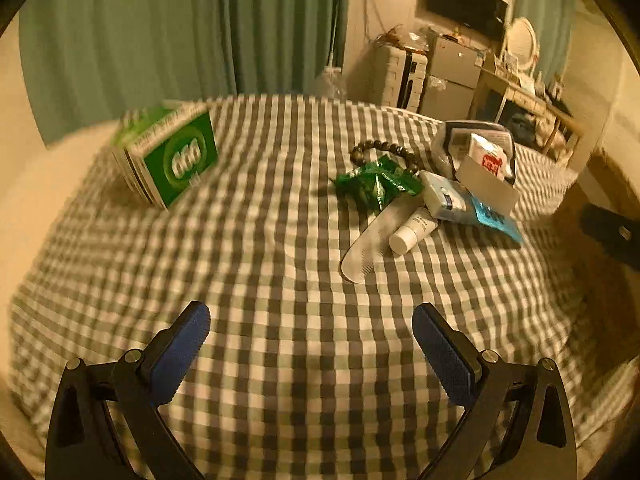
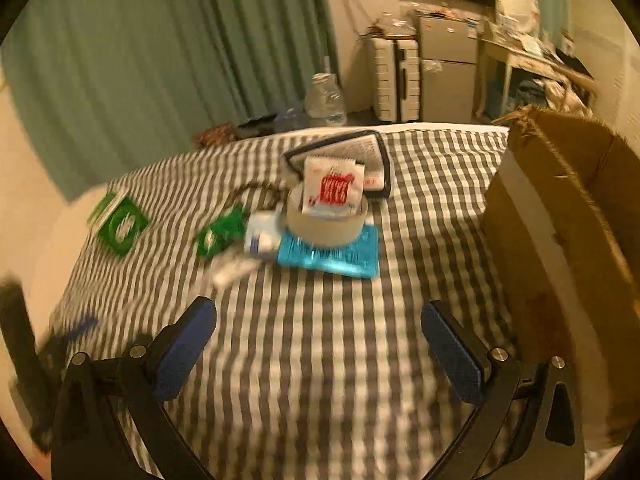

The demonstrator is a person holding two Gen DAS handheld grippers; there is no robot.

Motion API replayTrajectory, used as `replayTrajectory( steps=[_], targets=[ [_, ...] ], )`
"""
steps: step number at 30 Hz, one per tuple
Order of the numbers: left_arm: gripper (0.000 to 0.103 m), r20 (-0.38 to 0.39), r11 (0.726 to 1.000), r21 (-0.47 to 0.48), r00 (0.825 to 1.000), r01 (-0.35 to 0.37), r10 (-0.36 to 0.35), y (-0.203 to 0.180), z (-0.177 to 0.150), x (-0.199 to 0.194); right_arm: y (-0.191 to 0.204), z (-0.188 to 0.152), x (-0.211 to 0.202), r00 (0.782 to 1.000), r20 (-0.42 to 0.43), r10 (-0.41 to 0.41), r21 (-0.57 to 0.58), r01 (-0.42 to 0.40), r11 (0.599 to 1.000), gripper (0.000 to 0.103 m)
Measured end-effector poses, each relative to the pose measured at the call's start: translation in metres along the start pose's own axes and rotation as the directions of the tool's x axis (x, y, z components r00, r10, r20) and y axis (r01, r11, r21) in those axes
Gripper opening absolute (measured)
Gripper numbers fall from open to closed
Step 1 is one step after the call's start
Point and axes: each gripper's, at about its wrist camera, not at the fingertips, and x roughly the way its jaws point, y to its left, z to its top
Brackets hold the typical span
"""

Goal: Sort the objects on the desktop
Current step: 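Move both empty grippers back over the bedspread, then grasp green snack packet with left gripper while right gripper grasps cardboard tape roll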

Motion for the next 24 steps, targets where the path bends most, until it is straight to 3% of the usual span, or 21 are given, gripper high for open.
replayTrajectory(
  steps=[6,12,20,21,22,24],
  targets=[
    [0.103,0.075,1.000,0.029,0.997,0.000,-0.002,0.001,0.006,-0.005,-0.001,0.029,0.052,0.999,0.022,0.032,0.092,-0.034,0.995,0.103],
    [0.103,0.031,1.000,0.019,0.999,0.010,-0.011,0.001,0.004,0.004,0.006,0.035,0.089,1.000,-0.006,-0.018,0.033,0.018,0.999,0.103],
    [0.103,0.034,0.999,0.007,0.999,0.034,-0.035,0.002,0.002,0.003,-0.005,0.045,0.112,0.999,-0.006,-0.042,0.056,0.042,0.998,0.103],
    [0.103,0.036,0.999,0.014,0.998,0.042,-0.043,0.001,0.002,0.003,-0.007,0.045,0.115,0.999,-0.014,-0.032,0.058,0.032,0.998,0.101],
    [0.103,0.040,0.999,0.019,0.998,0.048,-0.048,-0.001,0.002,0.003,-0.008,0.044,0.120,0.999,-0.042,-0.012,0.060,0.014,0.998,0.080],
    [0.103,0.036,0.998,0.027,0.998,0.059,-0.060,-0.002,0.003,0.005,-0.011,0.039,0.117,0.998,-0.067,0.002,0.066,0.003,0.998,0.078]
  ],
)
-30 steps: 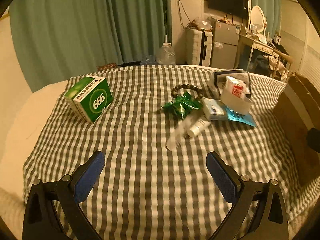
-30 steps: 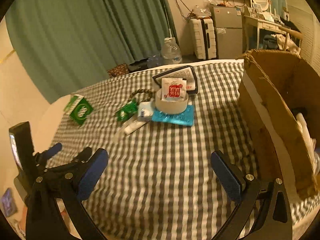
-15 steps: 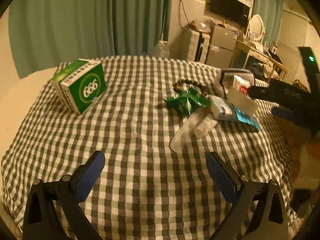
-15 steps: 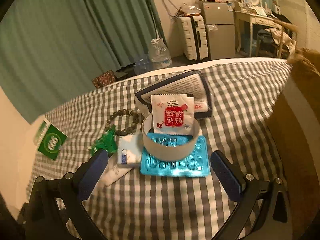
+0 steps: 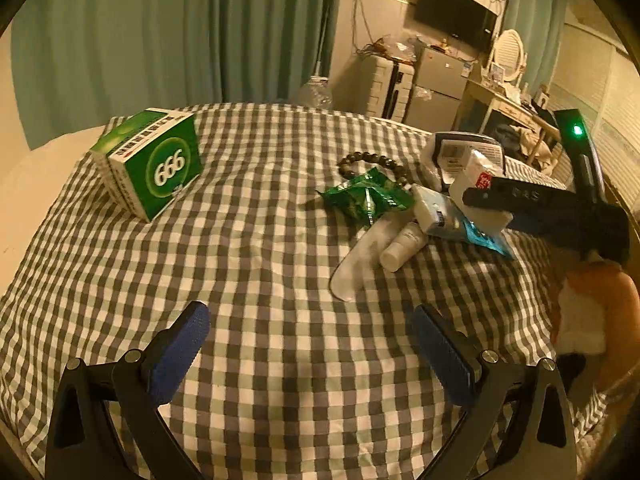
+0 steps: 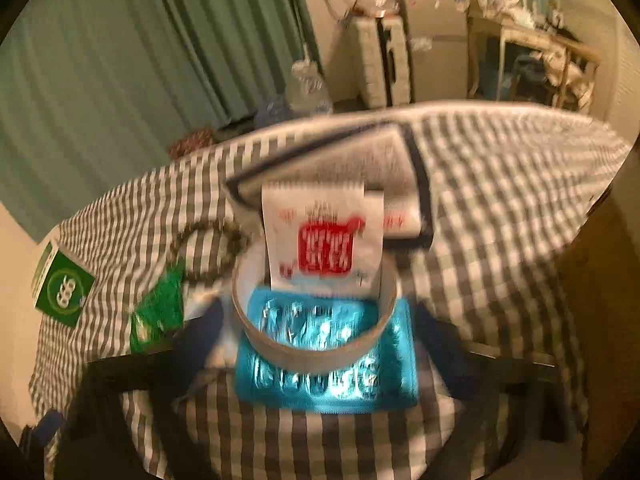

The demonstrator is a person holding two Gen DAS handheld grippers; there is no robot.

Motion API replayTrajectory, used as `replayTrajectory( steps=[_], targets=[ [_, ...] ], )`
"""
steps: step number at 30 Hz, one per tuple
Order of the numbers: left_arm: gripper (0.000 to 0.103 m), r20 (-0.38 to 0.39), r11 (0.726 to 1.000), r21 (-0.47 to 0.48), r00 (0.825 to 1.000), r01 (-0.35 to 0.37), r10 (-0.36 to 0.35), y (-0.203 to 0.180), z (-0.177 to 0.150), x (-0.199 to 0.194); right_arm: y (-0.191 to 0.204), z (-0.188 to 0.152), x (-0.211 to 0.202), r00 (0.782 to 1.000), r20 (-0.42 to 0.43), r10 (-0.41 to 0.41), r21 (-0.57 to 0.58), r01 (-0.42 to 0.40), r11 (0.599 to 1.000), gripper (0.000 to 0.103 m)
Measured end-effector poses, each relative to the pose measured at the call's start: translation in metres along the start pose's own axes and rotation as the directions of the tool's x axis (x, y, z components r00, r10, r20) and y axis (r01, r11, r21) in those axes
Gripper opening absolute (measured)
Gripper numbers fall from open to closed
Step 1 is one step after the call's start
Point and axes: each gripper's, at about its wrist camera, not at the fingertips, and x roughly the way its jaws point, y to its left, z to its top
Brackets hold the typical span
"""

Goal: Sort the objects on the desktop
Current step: 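Grasp green snack packet with left gripper while right gripper grasps cardboard tape roll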

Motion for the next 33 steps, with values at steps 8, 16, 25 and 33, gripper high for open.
replayTrajectory(
  steps=[8,16,25,33],
  targets=[
    [0.103,-0.008,1.000,-0.014,1.000,-0.019,0.019,-0.004,0.001,-0.003,-0.004,-0.026,-0.072,1.000,0.008,0.028,-0.109,-0.027,0.994,0.077],
    [0.103,0.006,1.000,-0.014,1.000,0.011,-0.011,-0.028,0.024,0.001,-0.009,-0.037,-0.110,0.998,0.042,0.042,-0.147,-0.035,0.988,0.077],
    [0.103,0.032,0.991,0.099,0.995,-0.093,0.090,-0.049,0.069,0.073,-0.004,-0.037,-0.102,0.992,0.031,0.120,-0.124,-0.115,0.986,0.078],
    [0.102,-0.021,0.976,0.220,1.000,0.001,0.004,-0.045,0.081,0.111,-0.012,-0.021,-0.086,0.978,0.050,0.204,-0.042,-0.202,0.978,0.078]
  ],
)
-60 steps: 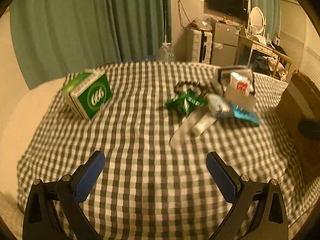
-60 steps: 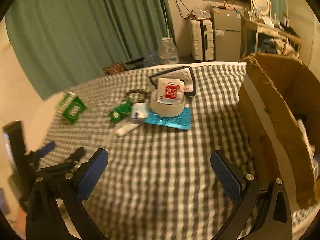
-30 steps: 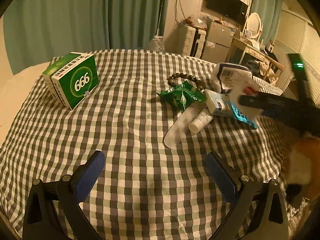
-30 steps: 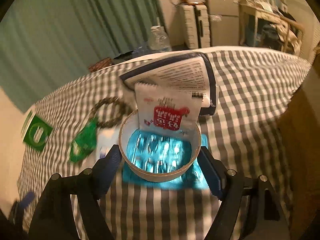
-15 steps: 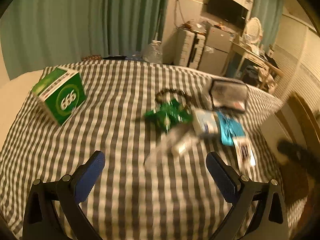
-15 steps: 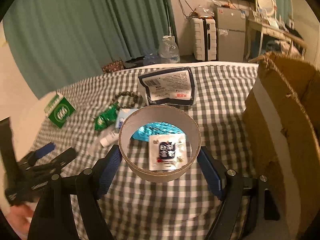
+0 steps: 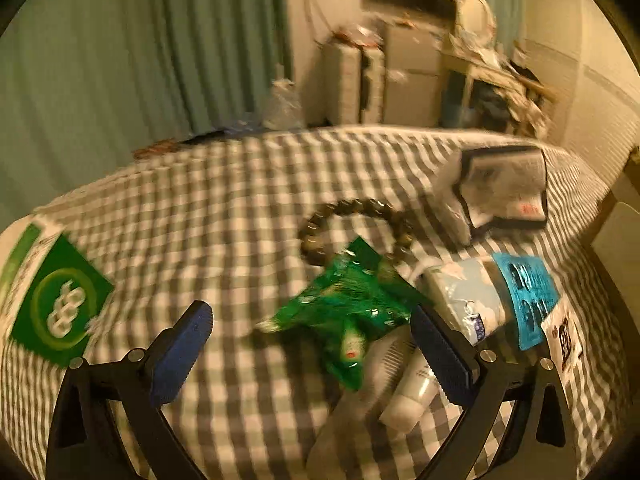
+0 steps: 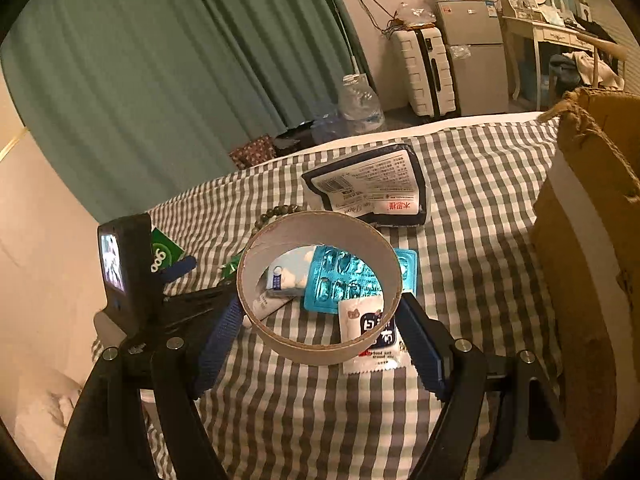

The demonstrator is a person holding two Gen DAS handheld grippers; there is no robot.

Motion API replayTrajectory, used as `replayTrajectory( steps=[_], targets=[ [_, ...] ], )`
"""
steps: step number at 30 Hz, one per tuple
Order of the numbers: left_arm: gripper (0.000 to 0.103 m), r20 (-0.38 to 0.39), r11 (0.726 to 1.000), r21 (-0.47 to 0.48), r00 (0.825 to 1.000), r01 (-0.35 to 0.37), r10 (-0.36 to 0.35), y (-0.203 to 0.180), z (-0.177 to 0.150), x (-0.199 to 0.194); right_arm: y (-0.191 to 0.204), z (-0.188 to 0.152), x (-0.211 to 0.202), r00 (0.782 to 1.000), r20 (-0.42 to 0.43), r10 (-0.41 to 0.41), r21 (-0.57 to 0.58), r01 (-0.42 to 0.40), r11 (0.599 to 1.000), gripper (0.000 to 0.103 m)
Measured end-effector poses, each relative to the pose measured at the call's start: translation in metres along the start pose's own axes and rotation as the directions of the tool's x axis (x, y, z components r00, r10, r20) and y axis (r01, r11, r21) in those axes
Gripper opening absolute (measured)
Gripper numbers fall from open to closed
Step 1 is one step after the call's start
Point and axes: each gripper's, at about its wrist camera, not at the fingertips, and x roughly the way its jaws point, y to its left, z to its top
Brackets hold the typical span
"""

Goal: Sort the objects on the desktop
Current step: 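Grasp green snack packet with left gripper while right gripper grasps cardboard tape roll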

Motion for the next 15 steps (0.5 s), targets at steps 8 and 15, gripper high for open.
replayTrajectory(
  steps=[8,15],
  targets=[
    [0.037,-0.068,0.995,0.068,0.996,0.067,-0.062,-0.014,-0.003,0.000,0.006,-0.006,0.012,0.998,-0.038,-0.041,-0.044,0.040,0.998,0.078],
    [0.037,0.019,0.995,0.019,0.995,0.097,-0.098,-0.011,-0.016,-0.090,0.020,-0.014,-0.013,0.999,-0.031,-0.039,-0.067,0.037,0.997,0.078]
  ],
)
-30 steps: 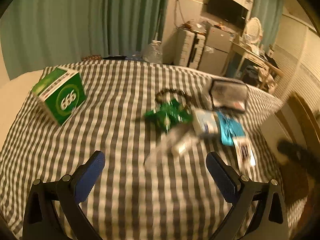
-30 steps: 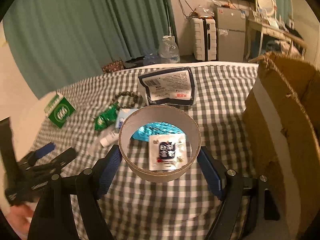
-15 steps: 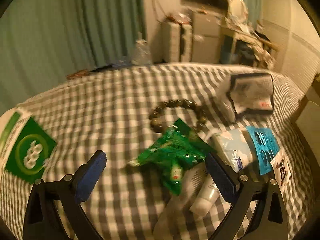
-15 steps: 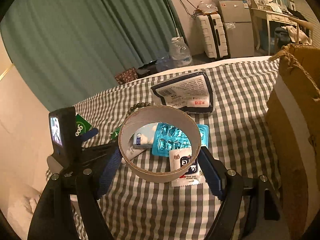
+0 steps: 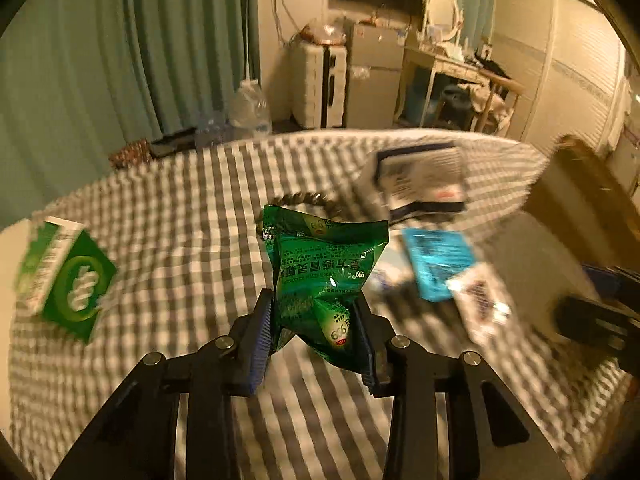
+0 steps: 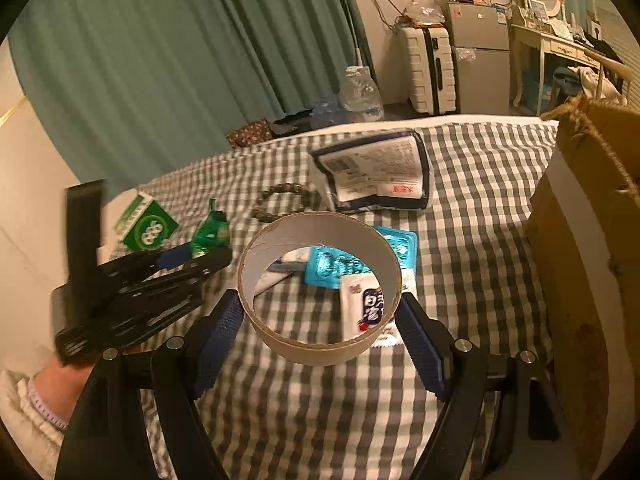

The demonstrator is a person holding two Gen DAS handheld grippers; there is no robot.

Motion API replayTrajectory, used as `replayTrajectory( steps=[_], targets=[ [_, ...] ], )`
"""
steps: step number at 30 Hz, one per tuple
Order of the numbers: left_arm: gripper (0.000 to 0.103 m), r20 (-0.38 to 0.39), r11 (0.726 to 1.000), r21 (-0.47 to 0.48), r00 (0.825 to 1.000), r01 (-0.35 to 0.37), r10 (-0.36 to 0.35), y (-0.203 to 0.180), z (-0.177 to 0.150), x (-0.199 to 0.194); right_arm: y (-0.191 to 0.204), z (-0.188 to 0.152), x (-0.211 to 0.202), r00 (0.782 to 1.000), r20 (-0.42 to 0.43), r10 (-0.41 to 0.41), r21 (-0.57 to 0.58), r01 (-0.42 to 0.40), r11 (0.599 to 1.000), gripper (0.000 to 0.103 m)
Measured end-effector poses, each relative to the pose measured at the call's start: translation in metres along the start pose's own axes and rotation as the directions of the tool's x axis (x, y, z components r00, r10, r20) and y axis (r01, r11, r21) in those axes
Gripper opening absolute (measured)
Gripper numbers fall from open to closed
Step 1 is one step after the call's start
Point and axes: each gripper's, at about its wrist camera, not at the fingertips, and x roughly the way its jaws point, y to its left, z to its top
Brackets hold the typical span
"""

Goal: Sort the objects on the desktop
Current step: 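Grasp green snack packet with left gripper while right gripper grasps cardboard tape roll, then carry snack packet and tape roll into the cardboard box and open both grippers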

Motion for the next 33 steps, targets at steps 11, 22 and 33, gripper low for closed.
replayTrajectory(
  steps=[11,22,33],
  targets=[
    [0.037,0.098,0.993,0.061,0.989,0.106,-0.112,-0.115,0.050,-0.153,0.010,0.029,-0.144,0.990,0.132,-0.053,-0.056,0.061,0.997,0.078],
    [0.038,-0.023,0.932,0.114,0.939,0.345,-0.344,-0.313,0.089,-0.133,-0.136,0.058,-0.272,0.963,0.048,-0.267,0.081,0.262,0.962,0.078],
    [0.101,-0.086,0.969,0.021,0.966,0.245,-0.242,-0.327,0.069,-0.076,-0.231,0.034,-0.259,0.973,0.041,-0.225,0.256,0.208,0.944,0.096]
  ],
)
